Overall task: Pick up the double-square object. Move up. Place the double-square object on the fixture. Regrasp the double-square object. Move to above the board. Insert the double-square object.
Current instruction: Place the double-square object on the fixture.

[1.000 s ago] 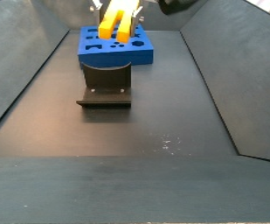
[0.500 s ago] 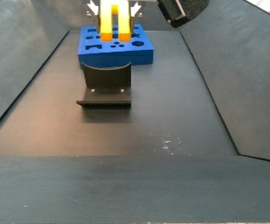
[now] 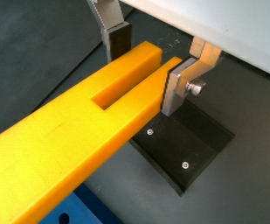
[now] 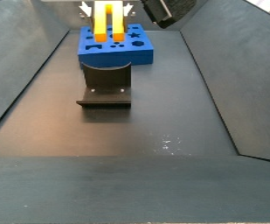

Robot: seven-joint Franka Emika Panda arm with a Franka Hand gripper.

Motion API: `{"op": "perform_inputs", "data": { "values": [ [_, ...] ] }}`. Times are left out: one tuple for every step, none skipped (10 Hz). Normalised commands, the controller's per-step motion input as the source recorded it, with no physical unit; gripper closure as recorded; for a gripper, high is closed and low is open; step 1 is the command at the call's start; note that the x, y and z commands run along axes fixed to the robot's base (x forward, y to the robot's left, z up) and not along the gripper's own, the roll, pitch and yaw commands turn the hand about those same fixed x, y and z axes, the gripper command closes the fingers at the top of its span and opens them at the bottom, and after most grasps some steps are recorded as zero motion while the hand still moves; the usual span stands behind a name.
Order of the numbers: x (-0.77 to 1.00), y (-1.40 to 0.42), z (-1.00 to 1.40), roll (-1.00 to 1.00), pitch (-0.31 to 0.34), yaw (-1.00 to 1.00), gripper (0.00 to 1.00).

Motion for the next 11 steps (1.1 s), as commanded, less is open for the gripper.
{"op": "perform_inputs", "data": {
  "values": [
    [0.22,0.04,0.01,-0.10,0.142,-0.10,1.00],
    [0.20,0.04,0.00,-0.09,0.139,-0.09,1.00],
    [0.17,0.04,-0.01,-0.09,0.137,-0.09,1.00],
    [0.16,0.08,-1.00,-1.00,0.099,-0.16,1.00],
    [0.15,0.08,-1.00,-1.00,0.091,-0.16,1.00],
    [0.17,0.09,-1.00,-1.00,0.085,-0.17,1.00],
    [0.20,0.09,-1.00,-1.00,0.087,-0.18,1.00],
    [0.22,0.09,-1.00,-1.00,0.087,-0.19,1.00],
    [0.24,0.10,-1.00,-0.98,0.081,-0.20,1.00],
    [0.27,0.11,-1.00,-0.77,0.057,-0.18,1.00],
    [0.31,0.11,-1.00,-0.62,0.037,-0.17,1.00]
  ]
}}
